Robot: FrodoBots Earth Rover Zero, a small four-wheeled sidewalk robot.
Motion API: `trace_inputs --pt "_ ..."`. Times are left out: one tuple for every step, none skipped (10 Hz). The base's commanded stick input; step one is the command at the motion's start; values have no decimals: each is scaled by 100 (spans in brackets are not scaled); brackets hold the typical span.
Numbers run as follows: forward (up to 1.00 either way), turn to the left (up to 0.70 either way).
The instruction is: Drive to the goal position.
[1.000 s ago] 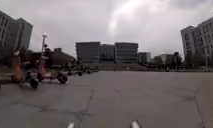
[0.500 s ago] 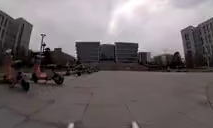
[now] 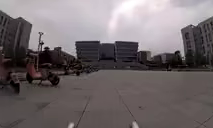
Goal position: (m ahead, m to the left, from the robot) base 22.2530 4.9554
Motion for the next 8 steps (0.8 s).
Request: trace_inputs --pt "70 0" --pt "70 0" --pt "70 0" --pt "70 0" --pt "70 0" --pt "70 0" --pt "70 0" --pt "70 0"
